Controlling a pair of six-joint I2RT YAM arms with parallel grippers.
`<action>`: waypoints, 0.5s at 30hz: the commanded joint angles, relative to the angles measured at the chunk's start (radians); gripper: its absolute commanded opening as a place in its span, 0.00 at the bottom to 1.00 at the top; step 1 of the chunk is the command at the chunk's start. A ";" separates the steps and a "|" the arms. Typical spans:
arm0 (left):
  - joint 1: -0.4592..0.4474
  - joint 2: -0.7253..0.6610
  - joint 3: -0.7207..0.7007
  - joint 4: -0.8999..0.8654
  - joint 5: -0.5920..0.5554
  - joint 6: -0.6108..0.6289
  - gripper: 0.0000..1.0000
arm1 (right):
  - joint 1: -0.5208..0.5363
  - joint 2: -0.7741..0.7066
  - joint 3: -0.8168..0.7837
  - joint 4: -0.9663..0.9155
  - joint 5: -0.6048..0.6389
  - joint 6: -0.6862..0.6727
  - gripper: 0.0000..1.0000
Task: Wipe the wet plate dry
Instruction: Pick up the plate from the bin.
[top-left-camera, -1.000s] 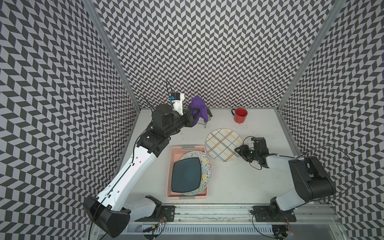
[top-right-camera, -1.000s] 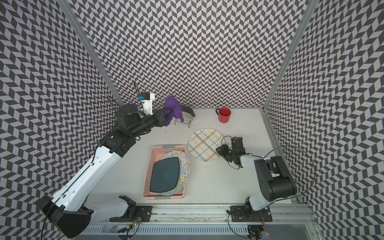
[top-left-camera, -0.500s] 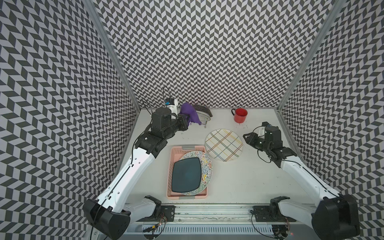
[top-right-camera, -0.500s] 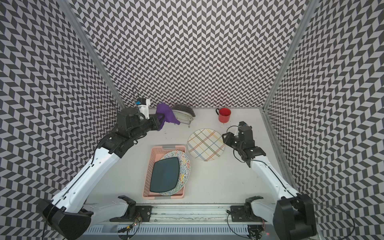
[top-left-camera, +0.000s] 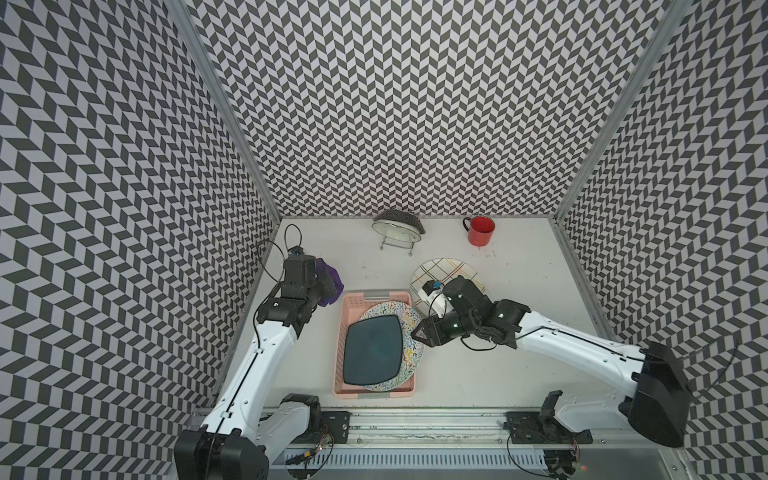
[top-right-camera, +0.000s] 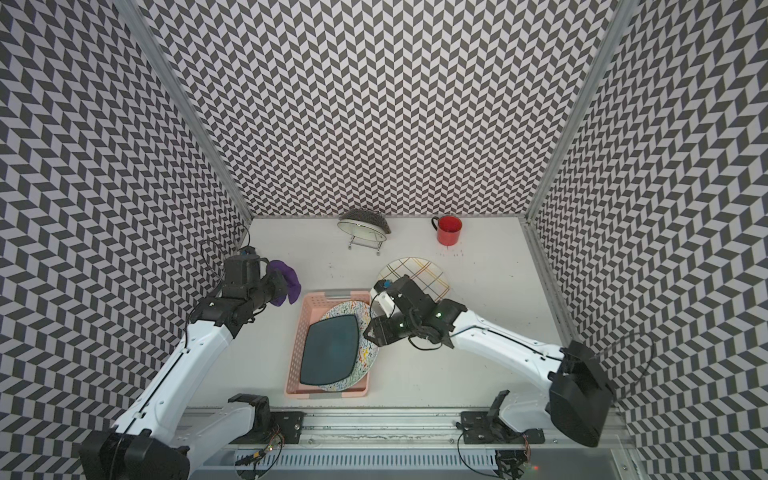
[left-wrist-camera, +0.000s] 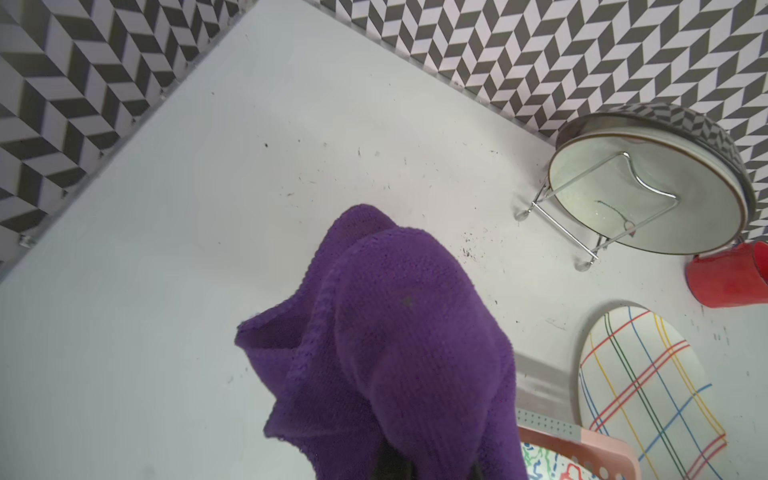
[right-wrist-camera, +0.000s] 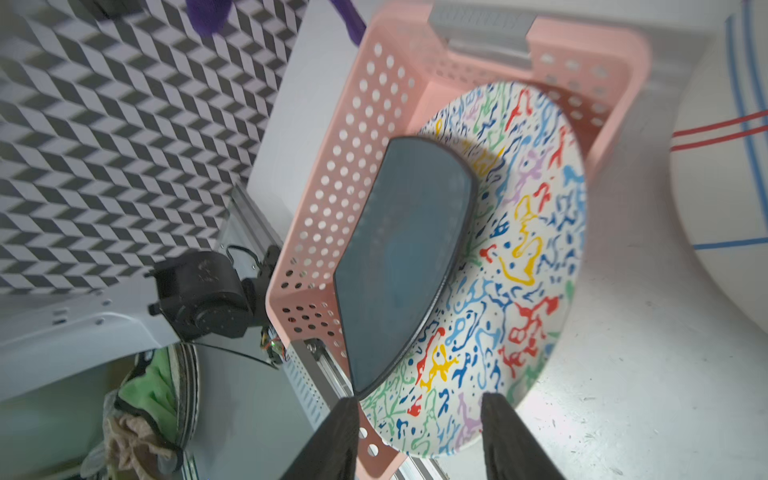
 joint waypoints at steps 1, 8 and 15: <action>0.003 -0.025 -0.074 0.069 0.029 -0.030 0.00 | 0.026 0.072 0.072 -0.008 0.000 -0.052 0.54; 0.004 -0.031 -0.206 0.126 0.035 -0.043 0.00 | 0.030 0.309 0.215 -0.058 -0.031 -0.064 0.55; 0.004 -0.002 -0.343 0.310 0.255 -0.087 0.00 | 0.032 0.445 0.218 -0.013 -0.135 -0.091 0.57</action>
